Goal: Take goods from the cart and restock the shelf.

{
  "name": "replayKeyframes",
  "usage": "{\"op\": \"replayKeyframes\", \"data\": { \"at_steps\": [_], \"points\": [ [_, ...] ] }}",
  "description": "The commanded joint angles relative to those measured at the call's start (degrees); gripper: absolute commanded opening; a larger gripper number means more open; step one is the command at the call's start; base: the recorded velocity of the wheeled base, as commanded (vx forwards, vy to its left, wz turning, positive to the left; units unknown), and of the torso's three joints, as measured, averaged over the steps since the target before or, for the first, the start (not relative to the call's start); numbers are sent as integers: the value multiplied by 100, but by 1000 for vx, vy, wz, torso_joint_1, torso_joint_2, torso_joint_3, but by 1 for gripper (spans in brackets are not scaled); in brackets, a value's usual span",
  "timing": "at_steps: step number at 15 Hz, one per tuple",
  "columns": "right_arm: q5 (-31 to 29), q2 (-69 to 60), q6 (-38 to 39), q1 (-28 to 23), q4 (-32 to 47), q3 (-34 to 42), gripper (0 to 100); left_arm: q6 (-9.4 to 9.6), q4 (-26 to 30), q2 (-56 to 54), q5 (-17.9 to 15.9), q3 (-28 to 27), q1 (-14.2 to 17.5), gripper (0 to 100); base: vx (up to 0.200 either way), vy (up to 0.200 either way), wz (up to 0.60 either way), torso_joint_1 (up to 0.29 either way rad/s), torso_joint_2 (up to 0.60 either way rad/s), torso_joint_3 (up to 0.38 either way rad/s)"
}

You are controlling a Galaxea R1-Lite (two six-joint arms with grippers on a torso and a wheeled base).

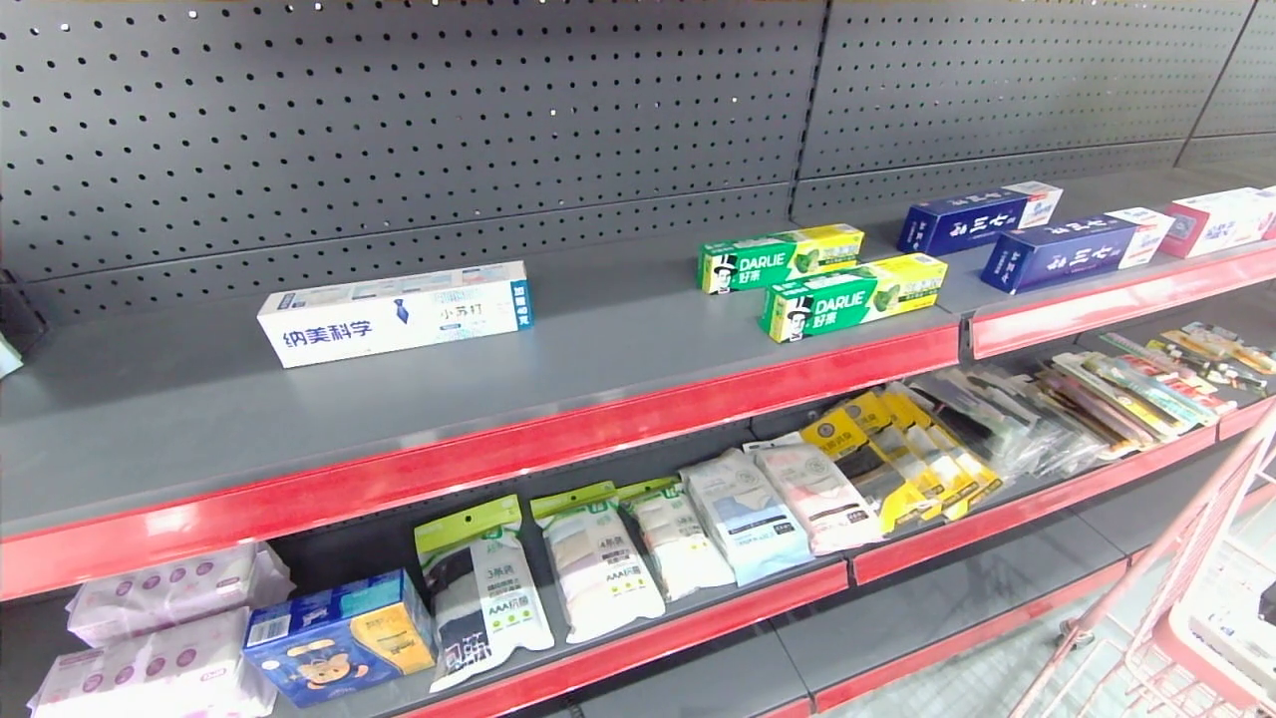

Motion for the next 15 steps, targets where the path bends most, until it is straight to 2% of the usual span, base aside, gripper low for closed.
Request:
{"op": "replayKeyframes", "data": {
  "at_steps": [1, 5, 9, 15],
  "points": [
    [47, -176, 91, 0, -8, 23, 0, -2, -1, 7, 0, -4, 2, 100, 0, 0, 0, 0, 0, 0],
    [170, -457, 653, 0, -8, 14, 0, -2, -1, 7, 0, -4, 2, 100, 0, 0, 0, 0, 0, 0],
    [469, -730, 609, 0, -8, 198, 0, -2, -1, 7, 0, -4, 2, 100, 0, 0, 0, 0, 0, 0],
    [583, -1372, 899, 0, -16, 163, 0, -2, -1, 7, 0, 5, 2, 100, 0, 0, 0, 0, 0, 0]
  ]
}}
